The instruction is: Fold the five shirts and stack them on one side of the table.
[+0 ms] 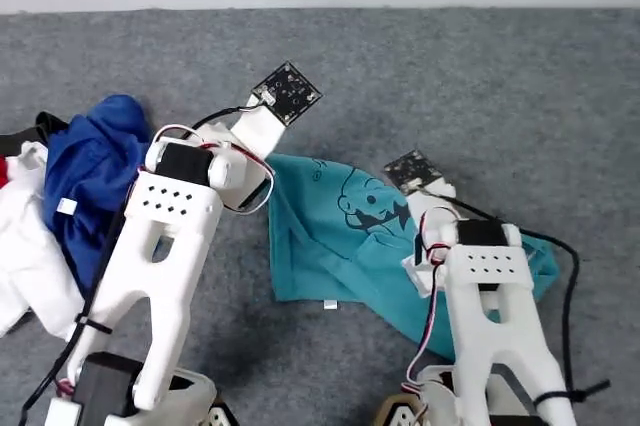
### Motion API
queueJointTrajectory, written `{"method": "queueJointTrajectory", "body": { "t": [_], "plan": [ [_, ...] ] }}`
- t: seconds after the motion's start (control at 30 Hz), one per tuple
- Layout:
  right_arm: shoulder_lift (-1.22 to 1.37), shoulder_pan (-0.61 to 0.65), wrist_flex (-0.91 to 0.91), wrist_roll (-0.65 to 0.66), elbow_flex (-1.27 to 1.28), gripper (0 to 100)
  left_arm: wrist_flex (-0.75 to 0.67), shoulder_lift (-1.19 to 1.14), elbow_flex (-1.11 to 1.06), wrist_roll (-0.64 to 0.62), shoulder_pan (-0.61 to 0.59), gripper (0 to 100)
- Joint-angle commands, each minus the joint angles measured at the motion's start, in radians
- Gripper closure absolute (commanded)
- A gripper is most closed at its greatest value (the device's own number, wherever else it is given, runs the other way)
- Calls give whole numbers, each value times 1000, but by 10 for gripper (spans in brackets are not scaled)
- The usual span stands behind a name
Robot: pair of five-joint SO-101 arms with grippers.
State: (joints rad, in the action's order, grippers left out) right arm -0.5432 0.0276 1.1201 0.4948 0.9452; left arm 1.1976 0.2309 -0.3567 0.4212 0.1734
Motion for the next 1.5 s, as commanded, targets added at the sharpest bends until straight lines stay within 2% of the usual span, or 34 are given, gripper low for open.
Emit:
{"method": "queueJointTrajectory", "body": {
  "t": [0.0,0.47,0.9,1.03,1.13,1.3,1.47],
  "plan": [
    [-13,-21,-12,9,-8,901,-11,3,4,-5,-2,985],
    [-48,-25,36,9,-41,888,-61,3,-82,-5,-2,985],
    [82,-25,-163,9,40,894,-61,5,-88,-5,0,985],
    [116,-25,-199,14,40,991,-61,5,-88,-5,0,985],
    [128,-27,-205,15,40,989,-61,5,-88,-5,0,985],
    [90,-27,-197,11,34,990,-61,5,-88,-5,0,985],
    [-79,-27,-156,11,15,990,-61,11,-82,-8,0,985]
  ]
}}
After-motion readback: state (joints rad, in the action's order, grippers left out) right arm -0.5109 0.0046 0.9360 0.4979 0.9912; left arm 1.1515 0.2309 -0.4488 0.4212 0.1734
